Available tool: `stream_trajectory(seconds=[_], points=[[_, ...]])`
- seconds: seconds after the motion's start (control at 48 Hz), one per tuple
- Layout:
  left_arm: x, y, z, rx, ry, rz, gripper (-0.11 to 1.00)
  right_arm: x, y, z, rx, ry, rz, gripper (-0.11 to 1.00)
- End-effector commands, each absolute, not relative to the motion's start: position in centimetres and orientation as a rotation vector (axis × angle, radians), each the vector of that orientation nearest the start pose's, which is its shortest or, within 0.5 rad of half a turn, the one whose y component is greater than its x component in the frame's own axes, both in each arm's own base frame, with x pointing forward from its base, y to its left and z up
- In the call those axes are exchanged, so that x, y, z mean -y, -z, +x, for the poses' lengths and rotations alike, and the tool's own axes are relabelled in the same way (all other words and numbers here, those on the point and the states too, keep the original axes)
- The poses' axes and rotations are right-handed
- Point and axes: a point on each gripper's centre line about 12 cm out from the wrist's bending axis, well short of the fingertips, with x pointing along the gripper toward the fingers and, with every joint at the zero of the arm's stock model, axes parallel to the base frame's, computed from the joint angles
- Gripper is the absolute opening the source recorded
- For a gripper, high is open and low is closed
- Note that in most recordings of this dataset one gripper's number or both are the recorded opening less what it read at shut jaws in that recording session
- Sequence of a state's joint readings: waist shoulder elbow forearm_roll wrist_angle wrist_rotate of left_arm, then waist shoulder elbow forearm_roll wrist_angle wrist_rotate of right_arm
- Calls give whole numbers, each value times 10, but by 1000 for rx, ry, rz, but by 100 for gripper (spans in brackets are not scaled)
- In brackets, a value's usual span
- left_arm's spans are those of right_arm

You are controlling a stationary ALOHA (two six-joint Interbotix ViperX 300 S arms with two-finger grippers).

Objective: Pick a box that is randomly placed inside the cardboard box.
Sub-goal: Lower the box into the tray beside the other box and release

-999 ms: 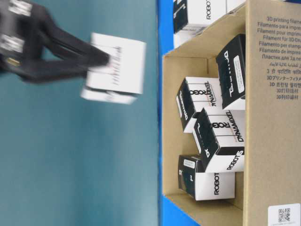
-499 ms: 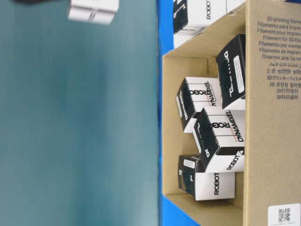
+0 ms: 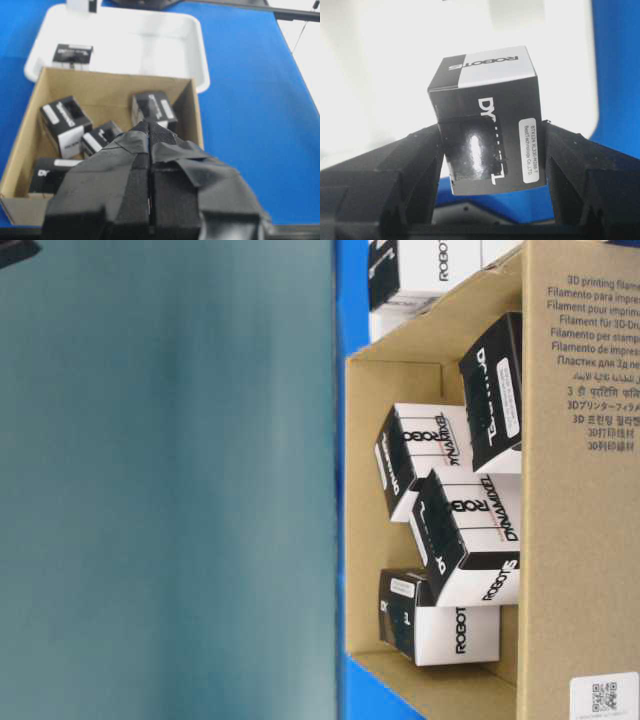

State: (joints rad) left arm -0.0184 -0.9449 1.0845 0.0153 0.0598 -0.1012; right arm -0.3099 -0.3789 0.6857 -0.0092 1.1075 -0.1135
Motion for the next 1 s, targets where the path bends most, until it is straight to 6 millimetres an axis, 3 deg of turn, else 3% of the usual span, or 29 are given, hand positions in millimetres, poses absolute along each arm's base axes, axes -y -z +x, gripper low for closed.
stream_trajectory(seconds=[0.0, 0.583, 0.978], points=[[3, -290, 207, -186, 6, -84, -7, 77, -212, 238, -1401, 180, 110, 60], [3, -291, 206, -180, 7, -84, -7, 81, -144, 245, -1418, 162, 94, 60], [4, -291, 206, -180, 10, -85, -7, 90, -136, 249, -1405, 185, 110, 60]])
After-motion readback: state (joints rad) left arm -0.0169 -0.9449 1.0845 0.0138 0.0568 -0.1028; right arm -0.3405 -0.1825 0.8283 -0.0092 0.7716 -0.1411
